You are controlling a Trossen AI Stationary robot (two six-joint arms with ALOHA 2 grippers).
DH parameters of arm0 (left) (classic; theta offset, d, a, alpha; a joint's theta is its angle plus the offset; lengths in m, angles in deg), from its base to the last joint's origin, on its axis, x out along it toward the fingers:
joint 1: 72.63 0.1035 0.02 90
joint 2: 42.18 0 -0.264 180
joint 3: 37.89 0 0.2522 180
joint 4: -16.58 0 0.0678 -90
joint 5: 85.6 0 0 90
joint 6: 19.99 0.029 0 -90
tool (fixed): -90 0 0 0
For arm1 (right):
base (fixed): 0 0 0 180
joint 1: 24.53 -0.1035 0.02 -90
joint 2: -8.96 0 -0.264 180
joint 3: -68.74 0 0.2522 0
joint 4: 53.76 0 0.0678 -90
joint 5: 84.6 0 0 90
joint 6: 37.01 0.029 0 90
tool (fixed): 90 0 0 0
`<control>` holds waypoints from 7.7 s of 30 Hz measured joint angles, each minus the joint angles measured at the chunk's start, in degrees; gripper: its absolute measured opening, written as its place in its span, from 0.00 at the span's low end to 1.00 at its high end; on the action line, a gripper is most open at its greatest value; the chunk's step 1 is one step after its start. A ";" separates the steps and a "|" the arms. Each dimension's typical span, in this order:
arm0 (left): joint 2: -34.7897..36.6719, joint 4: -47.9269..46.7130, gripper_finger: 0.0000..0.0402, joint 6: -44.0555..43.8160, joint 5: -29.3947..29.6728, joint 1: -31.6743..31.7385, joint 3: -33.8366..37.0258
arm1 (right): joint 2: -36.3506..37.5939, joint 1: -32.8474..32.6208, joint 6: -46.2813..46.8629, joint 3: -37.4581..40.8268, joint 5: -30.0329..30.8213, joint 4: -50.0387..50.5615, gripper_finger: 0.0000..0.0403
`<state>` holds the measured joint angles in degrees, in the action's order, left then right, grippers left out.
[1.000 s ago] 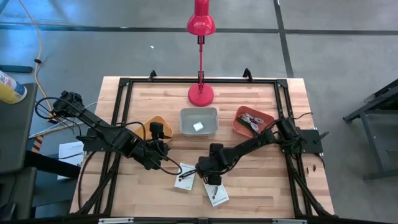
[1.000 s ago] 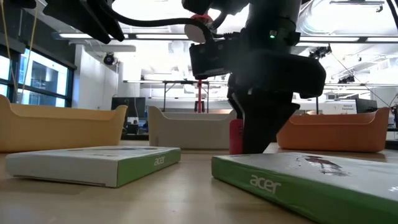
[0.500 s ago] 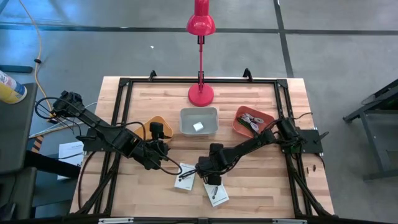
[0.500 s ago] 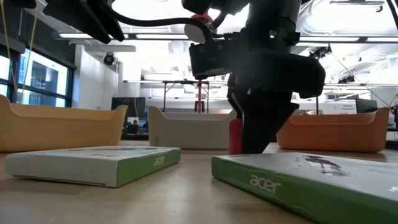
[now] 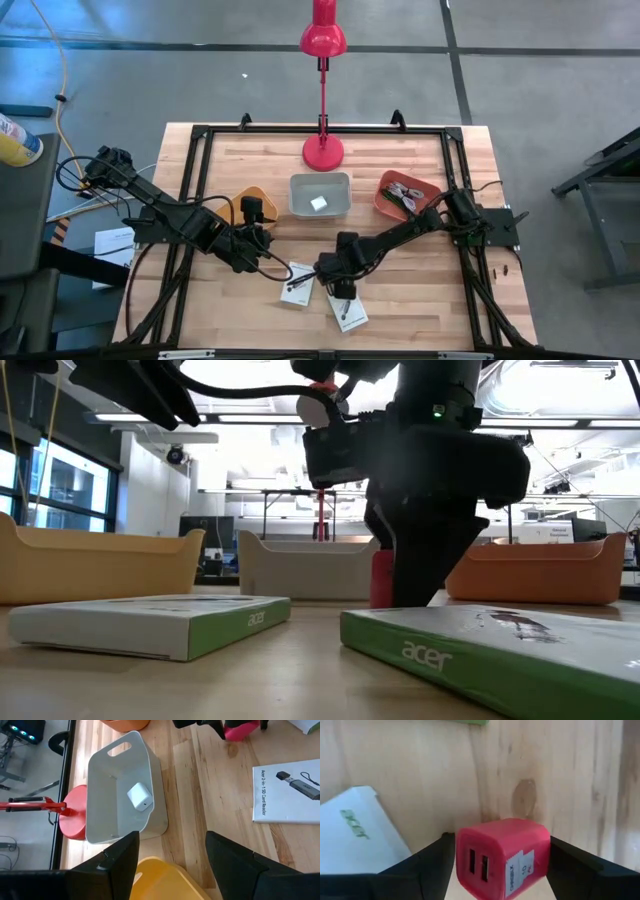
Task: Pick and place items into bin
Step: Put the pink charger adapter into the gray bin, then adjust the right white card reader
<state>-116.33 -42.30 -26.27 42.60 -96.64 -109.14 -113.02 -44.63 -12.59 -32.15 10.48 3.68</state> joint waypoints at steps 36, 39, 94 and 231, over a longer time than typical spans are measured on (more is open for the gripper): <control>0.00 0.00 0.54 -0.07 -0.02 -0.02 0.00 | 0.07 -0.04 1.57 -0.02 0.62 -0.84 0.60; 0.00 0.00 0.54 -0.07 -0.02 -0.01 0.00 | 0.14 -0.04 1.57 -0.02 0.66 -0.23 0.57; 0.00 0.02 0.54 -1.49 -0.04 0.00 0.00 | 13.73 25.45 -15.68 -0.24 13.34 -4.18 0.58; -34.99 48.31 0.54 -24.20 -7.89 -7.13 -12.13 | 10.14 -17.13 3.71 35.21 1.89 -65.81 0.33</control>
<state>-151.32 6.01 -50.47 34.71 -103.77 -121.27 -102.88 -61.76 -8.87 3.06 12.37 -62.13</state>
